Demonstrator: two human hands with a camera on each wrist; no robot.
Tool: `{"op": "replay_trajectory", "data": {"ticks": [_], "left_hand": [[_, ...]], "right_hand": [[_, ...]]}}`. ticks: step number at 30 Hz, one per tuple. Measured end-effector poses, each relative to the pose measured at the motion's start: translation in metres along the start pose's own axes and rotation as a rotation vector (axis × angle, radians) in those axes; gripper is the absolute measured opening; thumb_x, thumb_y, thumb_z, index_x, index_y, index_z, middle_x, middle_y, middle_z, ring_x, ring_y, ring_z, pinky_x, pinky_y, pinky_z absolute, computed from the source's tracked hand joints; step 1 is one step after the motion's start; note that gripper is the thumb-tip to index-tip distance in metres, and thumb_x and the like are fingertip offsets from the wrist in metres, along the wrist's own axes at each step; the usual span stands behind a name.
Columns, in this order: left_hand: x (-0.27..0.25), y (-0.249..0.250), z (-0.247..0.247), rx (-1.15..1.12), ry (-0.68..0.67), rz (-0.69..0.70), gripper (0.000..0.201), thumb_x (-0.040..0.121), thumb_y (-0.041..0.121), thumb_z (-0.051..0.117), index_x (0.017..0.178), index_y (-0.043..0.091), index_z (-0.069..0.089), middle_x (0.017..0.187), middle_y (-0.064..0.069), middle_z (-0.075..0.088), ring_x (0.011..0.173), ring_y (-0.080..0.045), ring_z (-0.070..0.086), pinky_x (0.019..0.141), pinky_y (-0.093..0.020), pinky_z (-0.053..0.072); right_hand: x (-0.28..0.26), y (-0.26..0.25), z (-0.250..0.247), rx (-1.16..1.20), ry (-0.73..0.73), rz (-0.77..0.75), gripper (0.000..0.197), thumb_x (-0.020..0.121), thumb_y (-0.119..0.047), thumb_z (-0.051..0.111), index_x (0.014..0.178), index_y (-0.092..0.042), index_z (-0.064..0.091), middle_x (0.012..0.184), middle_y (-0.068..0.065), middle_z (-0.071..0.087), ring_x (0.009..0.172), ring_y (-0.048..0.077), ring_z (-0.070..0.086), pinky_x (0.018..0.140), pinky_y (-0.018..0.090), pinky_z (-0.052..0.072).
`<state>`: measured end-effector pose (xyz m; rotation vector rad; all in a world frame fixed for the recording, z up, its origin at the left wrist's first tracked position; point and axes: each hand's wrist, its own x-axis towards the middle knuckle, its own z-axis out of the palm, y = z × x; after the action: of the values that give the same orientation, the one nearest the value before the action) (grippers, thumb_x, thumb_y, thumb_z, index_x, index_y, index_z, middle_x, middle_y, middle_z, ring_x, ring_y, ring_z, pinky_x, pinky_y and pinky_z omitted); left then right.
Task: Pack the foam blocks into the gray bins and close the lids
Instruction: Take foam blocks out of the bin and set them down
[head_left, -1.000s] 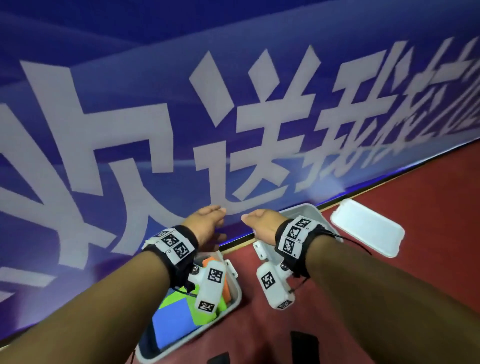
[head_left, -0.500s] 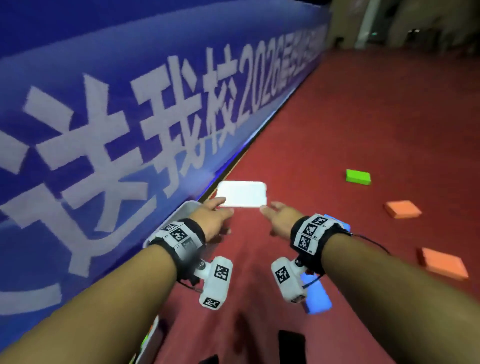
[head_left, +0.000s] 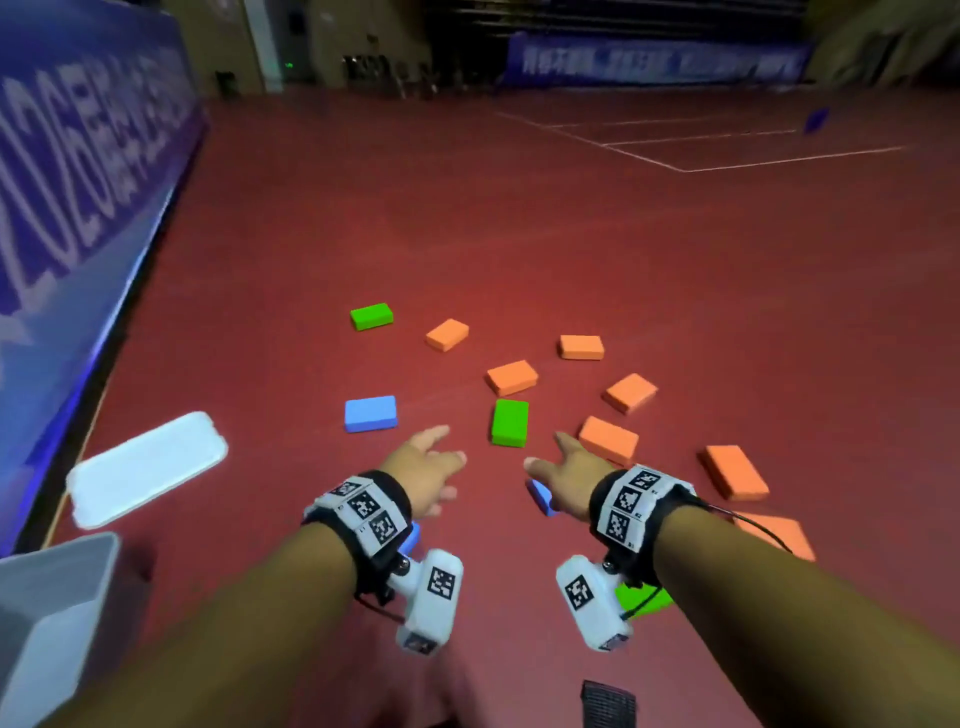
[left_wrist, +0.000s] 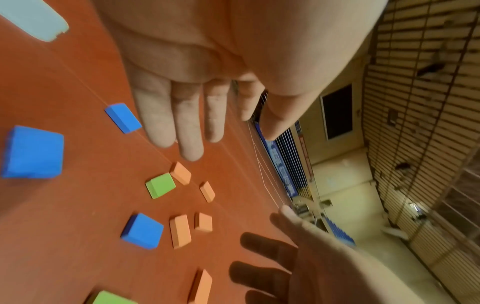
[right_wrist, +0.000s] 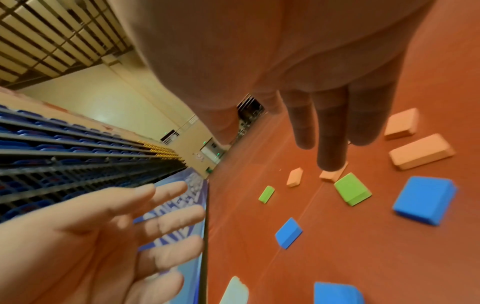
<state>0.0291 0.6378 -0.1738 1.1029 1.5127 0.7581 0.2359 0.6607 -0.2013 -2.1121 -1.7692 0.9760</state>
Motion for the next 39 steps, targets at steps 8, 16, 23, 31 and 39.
{"op": "replay_trajectory", "data": {"ticks": [8, 16, 23, 31, 39], "left_hand": [[0.004, 0.027, 0.166, 0.099, -0.155, 0.016, 0.056, 0.095, 0.017, 0.055, 0.147, 0.028, 0.035, 0.108, 0.005, 0.056, 0.084, -0.021, 0.063, 0.060, -0.027, 0.047], [0.006, 0.039, 0.315, 0.075, -0.217, -0.046, 0.060, 0.093, 0.021, 0.057, 0.147, 0.032, 0.032, 0.107, 0.009, 0.056, 0.088, -0.021, 0.063, 0.069, -0.031, 0.048], [0.047, 0.046, 0.351, 0.105, -0.177, -0.045, 0.062, 0.091, 0.020, 0.060, 0.147, 0.030, 0.035, 0.092, 0.007, 0.055, 0.071, -0.018, 0.058, 0.056, -0.027, 0.042], [0.123, 0.051, 0.367, 0.135, -0.185, -0.085, 0.066, 0.091, 0.026, 0.060, 0.149, 0.032, 0.030, 0.097, 0.013, 0.053, 0.089, -0.020, 0.066, 0.067, -0.030, 0.050], [0.199, 0.054, 0.385, 0.114, -0.144, -0.179, 0.070, 0.083, 0.032, 0.064, 0.146, 0.033, 0.033, 0.093, -0.002, 0.060, 0.080, -0.025, 0.062, 0.067, -0.032, 0.048]], "right_hand": [[-0.003, 0.181, -0.096, 0.101, 0.088, 0.210, 0.083, 0.086, -0.065, 0.045, 0.153, -0.023, 0.019, 0.126, 0.014, 0.064, 0.111, 0.030, 0.063, 0.089, 0.033, 0.045], [-0.003, 0.313, -0.180, -0.005, 0.100, 0.314, 0.084, 0.080, -0.063, 0.053, 0.148, -0.022, 0.026, 0.123, 0.019, 0.064, 0.111, 0.035, 0.063, 0.077, 0.031, 0.038], [0.032, 0.318, -0.210, -0.015, 0.063, 0.209, 0.083, 0.085, -0.062, 0.051, 0.153, -0.029, 0.015, 0.129, 0.016, 0.062, 0.092, 0.023, 0.057, 0.065, 0.022, 0.040], [0.090, 0.314, -0.225, -0.174, -0.013, 0.159, 0.086, 0.087, -0.059, 0.053, 0.154, -0.031, 0.007, 0.134, 0.011, 0.059, 0.117, 0.029, 0.059, 0.101, 0.036, 0.045], [0.169, 0.333, -0.246, -0.233, -0.090, 0.184, 0.080, 0.090, -0.050, 0.055, 0.154, -0.033, 0.011, 0.146, 0.007, 0.049, 0.129, 0.028, 0.051, 0.108, 0.034, 0.039]]}}
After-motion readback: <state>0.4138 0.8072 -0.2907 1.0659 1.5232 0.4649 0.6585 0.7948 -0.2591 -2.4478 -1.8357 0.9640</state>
